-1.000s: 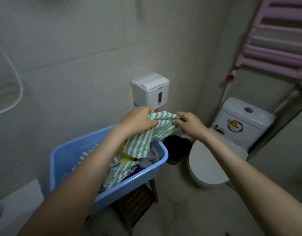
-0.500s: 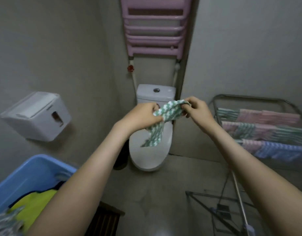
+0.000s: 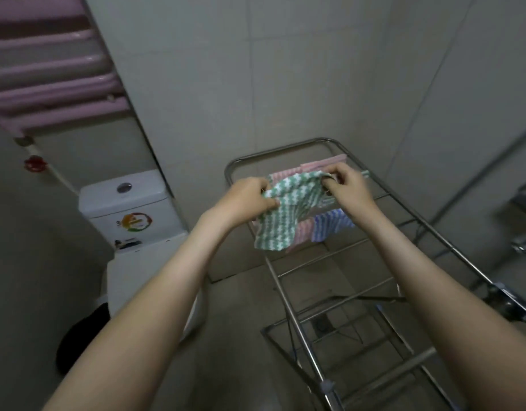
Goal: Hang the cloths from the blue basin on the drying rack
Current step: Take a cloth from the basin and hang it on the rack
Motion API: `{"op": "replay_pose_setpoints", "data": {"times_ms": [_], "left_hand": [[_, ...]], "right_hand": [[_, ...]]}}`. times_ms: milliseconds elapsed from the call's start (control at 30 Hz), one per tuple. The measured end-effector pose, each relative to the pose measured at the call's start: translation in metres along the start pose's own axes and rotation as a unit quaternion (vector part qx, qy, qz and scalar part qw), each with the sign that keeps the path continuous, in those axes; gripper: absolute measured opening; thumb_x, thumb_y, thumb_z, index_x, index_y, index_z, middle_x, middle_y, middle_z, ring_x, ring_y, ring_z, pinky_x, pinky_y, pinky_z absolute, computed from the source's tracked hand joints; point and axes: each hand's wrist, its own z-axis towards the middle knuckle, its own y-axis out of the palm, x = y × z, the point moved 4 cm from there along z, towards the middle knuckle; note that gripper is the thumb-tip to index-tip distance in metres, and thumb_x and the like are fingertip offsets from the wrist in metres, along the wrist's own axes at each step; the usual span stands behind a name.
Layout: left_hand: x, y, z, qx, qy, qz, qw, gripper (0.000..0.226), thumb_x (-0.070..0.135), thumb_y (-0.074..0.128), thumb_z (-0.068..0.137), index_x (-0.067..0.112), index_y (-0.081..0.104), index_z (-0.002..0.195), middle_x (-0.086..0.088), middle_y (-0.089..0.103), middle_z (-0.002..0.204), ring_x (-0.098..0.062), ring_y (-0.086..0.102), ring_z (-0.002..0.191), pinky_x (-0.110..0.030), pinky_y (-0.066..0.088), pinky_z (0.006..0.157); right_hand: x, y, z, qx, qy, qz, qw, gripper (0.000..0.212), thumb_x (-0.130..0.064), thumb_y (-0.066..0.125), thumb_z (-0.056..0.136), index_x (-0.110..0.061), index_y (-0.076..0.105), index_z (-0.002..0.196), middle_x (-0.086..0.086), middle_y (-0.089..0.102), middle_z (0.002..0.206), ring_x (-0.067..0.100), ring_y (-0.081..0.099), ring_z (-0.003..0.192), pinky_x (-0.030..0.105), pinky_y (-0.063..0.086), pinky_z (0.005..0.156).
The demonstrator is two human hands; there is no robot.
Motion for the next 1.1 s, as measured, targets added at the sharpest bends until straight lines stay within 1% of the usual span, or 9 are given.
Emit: {"op": "replay_pose_setpoints", "data": {"times_ms": [67,133,200,367,600,733,867,1000,1100], "left_hand": [[0.018,0.011,0.015,-0.011,0.024,-0.005,1.000,0.025,0.029,0.065,0.087,0.013,0.050,0.074,-0.009,0.058,0.077,-0.028,0.066,0.076,-0.032,0.047,0.061],[0.036,0.023,0.034,0.001,0.049,-0.016,0.999,0.015,0.025,0.063,0.088,0.012,0.057,0.093,-0.014,0.063,0.095,-0.029,0.066,0.086,-0.027,0.034,0.058],[0.050,0.036,0.058,0.006,0.067,-0.017,0.998,0.025,0.027,0.062,0.089,0.009,0.051,0.103,-0.017,0.062,0.107,-0.031,0.063,0.091,-0.028,0.030,0.060],[0.074,0.074,0.113,-0.034,0.109,-0.019,0.993,0.020,0.025,0.060,0.089,0.013,0.045,0.094,-0.011,0.059,0.100,-0.023,0.056,0.086,-0.029,0.022,0.061],[0.090,0.122,0.179,-0.114,0.148,-0.002,0.982,0.024,0.026,0.060,0.089,0.005,0.061,0.101,-0.019,0.065,0.104,-0.032,0.063,0.093,-0.031,0.040,0.070],[0.095,0.146,0.206,-0.152,0.158,0.007,0.976,0.021,0.022,0.057,0.090,0.002,0.063,0.093,-0.015,0.061,0.092,-0.027,0.058,0.090,-0.029,0.027,0.064],[0.094,0.168,0.229,-0.200,0.147,-0.005,0.969,0.033,0.020,0.055,0.093,0.014,0.040,0.065,-0.001,0.040,0.068,-0.019,0.048,0.078,-0.026,0.030,0.064],[0.091,0.185,0.245,-0.235,0.141,-0.016,0.961,0.018,0.021,0.051,0.095,0.005,0.051,0.085,-0.011,0.051,0.083,-0.019,0.051,0.078,-0.026,0.036,0.066],[0.083,0.194,0.259,-0.232,0.125,-0.025,0.964,0.019,0.021,0.050,0.095,0.005,0.052,0.084,-0.011,0.053,0.084,-0.021,0.054,0.078,-0.028,0.038,0.067]], "right_hand": [[0.016,-0.021,0.006,0.030,0.021,-0.007,0.999,0.023,0.000,0.055,0.085,-0.022,0.057,0.082,-0.010,0.052,0.068,0.011,0.049,0.067,0.035,0.043,0.073],[0.032,-0.040,0.014,0.061,0.041,-0.016,0.997,0.021,0.003,0.052,0.084,-0.017,0.059,0.087,-0.004,0.056,0.072,0.010,0.050,0.068,0.032,0.042,0.073],[0.046,-0.058,0.021,0.092,0.059,-0.040,0.993,0.029,0.009,0.045,0.081,-0.015,0.060,0.090,0.003,0.060,0.085,0.017,0.053,0.080,0.031,0.041,0.073],[0.085,-0.087,0.043,0.128,0.104,-0.081,0.983,0.039,0.020,0.032,0.077,0.006,0.059,0.100,0.014,0.059,0.098,0.018,0.048,0.089,0.023,0.035,0.068],[0.135,-0.113,0.067,0.166,0.175,-0.131,0.962,0.019,0.007,0.043,0.088,-0.004,0.058,0.087,0.014,0.055,0.089,0.019,0.047,0.083,0.031,0.034,0.071],[0.163,-0.120,0.077,0.190,0.213,-0.153,0.946,0.019,0.002,0.044,0.090,0.003,0.057,0.104,0.021,0.061,0.108,0.030,0.056,0.099,0.034,0.036,0.077],[0.186,-0.118,0.087,0.194,0.233,-0.164,0.939,0.022,0.002,0.045,0.091,0.005,0.057,0.109,0.023,0.060,0.114,0.033,0.055,0.106,0.032,0.035,0.082],[0.206,-0.116,0.096,0.200,0.262,-0.167,0.929,0.029,-0.002,0.046,0.092,0.003,0.051,0.120,0.023,0.056,0.121,0.034,0.052,0.113,0.034,0.037,0.089],[0.217,-0.112,0.104,0.192,0.271,-0.152,0.931,0.036,-0.002,0.046,0.092,0.002,0.044,0.128,0.022,0.055,0.120,0.033,0.052,0.111,0.032,0.037,0.086]]}}
